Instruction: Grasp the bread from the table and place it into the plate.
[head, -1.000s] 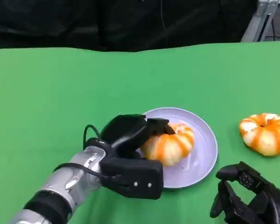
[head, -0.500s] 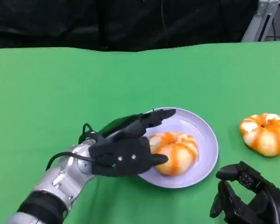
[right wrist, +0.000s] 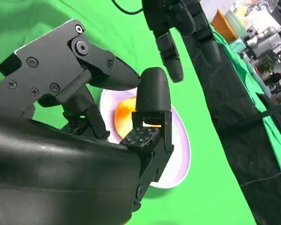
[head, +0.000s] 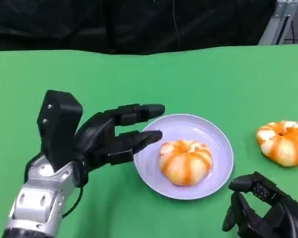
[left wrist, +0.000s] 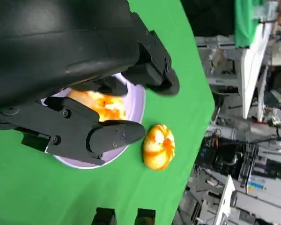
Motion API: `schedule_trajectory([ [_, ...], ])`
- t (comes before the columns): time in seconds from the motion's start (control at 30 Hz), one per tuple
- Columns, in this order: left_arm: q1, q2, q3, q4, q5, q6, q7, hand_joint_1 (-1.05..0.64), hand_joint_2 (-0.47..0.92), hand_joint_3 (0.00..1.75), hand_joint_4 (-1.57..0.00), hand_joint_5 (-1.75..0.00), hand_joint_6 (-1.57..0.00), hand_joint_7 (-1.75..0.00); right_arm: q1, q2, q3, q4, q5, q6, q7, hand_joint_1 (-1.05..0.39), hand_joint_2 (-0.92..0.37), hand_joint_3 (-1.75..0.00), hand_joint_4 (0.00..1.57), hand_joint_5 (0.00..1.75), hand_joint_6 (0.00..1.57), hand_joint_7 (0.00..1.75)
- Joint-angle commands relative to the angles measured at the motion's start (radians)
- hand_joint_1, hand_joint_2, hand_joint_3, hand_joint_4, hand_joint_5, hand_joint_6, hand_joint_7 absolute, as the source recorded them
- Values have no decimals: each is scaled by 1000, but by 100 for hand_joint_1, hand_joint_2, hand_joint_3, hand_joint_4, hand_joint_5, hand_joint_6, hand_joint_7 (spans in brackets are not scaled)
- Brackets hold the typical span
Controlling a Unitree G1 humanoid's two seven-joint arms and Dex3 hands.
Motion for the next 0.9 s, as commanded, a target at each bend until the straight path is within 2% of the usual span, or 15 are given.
schedule_trajectory([
  [0.03, 141, 11, 112, -167, -142, 96, 17, -1, 64, 110, -92, -124, -94, -102, 7, -19, -14, -9, 3, 6, 1, -18, -52, -112, 84, 175, 81, 142],
  [0.07, 157, 14, 126, -195, -167, 129, 23, -4, 61, 121, -88, -154, -84, -138, 6, -18, -15, -12, 3, 10, -3, -18, -52, -112, 84, 175, 81, 142],
  [0.1, 169, 16, 135, -217, -185, 155, 29, -5, 60, 126, -87, -164, -80, -151, 6, -17, -15, -14, 2, 14, -5, -18, -52, -112, 84, 175, 81, 142],
  [0.17, 178, 18, 142, -239, -200, 183, 37, -5, 59, 130, -86, -172, -76, -163, 6, -17, -16, -15, 2, 16, -7, -18, -52, -111, 84, 175, 81, 142],
  [0.23, 180, 18, 144, -250, -204, 196, 41, -5, 58, 131, -85, -174, -75, -165, 6, -16, -16, -15, 2, 17, -7, -18, -52, -112, 84, 175, 81, 142],
  [0.33, 330, 119, 258, -354, -366, 316, -69, -9, 60, 130, -87, -175, -75, -171, 8, -17, -14, -11, -1, 6, -1, -18, -52, -112, 84, 175, 80, 142],
  [0.43, 398, 165, 310, -369, -456, 359, -131, -11, 61, 127, -85, -175, -75, -170, 6, -20, -20, -15, 7, 18, -1, -18, -52, -112, 84, 175, 80, 143],
  [0.53, 438, 169, 329, -336, -498, 362, -163, -10, 62, 122, -82, -175, -77, -164, 3, -30, -31, -14, 12, 28, 3, -18, -52, -112, 84, 175, 80, 143],
  [0.63, 456, 154, 320, -270, -502, 320, -220, -13, 54, 125, -84, -175, -83, -156, 4, -43, -45, -19, 20, 42, 6, -17, -52, -112, 84, 175, 80, 142],
  [0.9, 475, 151, 298, -233, -488, 263, -247, -16, 50, 125, -88, -175, -85, -158, 17, -54, -56, -30, 21, 51, 9, -17, -53, -111, 84, 175, 80, 143],
])
